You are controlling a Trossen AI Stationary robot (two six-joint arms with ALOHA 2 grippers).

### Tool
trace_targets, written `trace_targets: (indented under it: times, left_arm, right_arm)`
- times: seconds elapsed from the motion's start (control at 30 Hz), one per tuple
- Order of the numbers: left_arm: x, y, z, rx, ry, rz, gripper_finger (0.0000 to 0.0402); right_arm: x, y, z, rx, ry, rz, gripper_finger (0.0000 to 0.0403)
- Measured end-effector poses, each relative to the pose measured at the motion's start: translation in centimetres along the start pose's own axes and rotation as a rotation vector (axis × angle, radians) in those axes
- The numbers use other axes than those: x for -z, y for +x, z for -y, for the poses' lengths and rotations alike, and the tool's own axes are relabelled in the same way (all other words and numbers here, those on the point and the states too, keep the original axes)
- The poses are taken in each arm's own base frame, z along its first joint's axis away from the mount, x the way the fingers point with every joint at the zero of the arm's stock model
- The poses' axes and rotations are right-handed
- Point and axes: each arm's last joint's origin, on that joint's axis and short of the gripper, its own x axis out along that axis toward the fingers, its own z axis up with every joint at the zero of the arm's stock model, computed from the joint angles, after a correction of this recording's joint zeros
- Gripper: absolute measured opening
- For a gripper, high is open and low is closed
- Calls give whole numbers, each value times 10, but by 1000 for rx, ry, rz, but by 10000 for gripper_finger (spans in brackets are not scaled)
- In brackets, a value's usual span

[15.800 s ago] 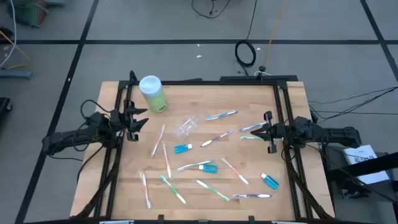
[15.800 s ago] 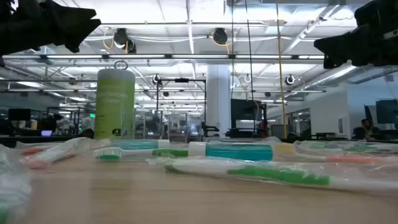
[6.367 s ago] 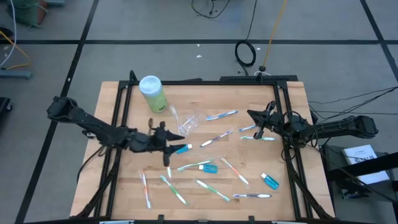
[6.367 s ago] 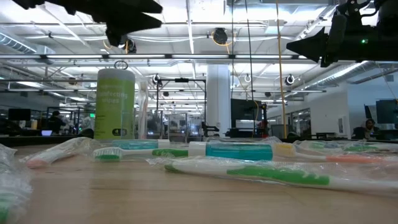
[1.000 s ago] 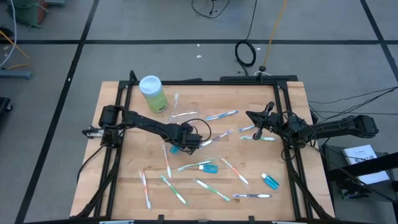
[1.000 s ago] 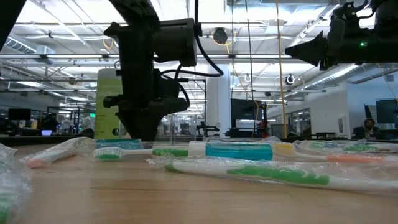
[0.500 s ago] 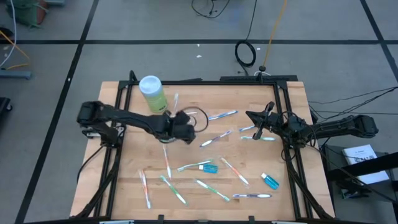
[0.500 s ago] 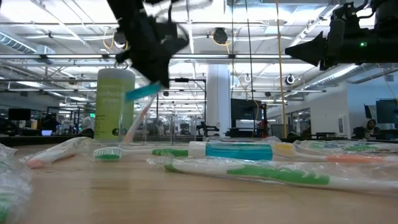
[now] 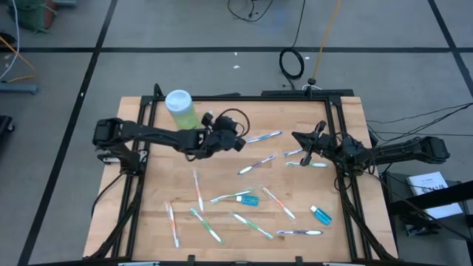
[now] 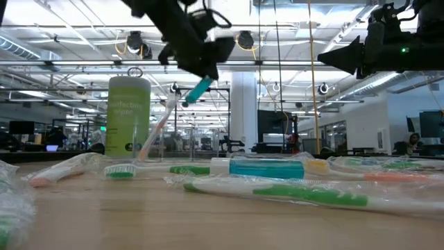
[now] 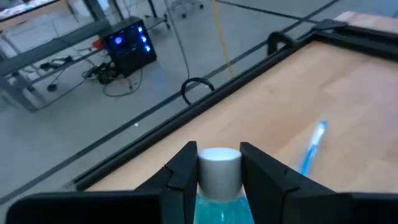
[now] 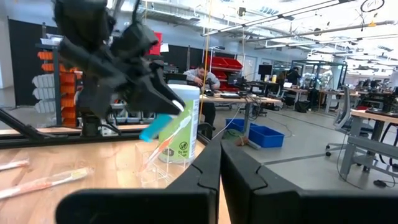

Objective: Pick & Place toothbrushing station
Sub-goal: Put the blue mouthwash into the transparent organizer

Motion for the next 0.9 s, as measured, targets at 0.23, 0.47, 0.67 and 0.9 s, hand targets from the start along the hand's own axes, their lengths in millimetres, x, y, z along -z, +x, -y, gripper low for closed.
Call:
trace_targets:
  times: [0.23, 0.47, 0.67, 0.9]
  left_arm:
    - [25, 11, -25, -49, -82, 100, 102]
    - [56, 4, -43, 66, -193, 309, 102]
    - [94, 3, -55, 89, -245, 373, 102]
    - [114, 11, -52, 91, -216, 317, 102]
  right_arm:
    - [1, 0, 0, -2, -2, -6, 4]
    - [-2, 0, 0, 5, -17, 20, 4]
    - [-1, 1, 0, 6, -20, 15, 4]
    - [-1, 1, 0, 5, -20, 13, 4]
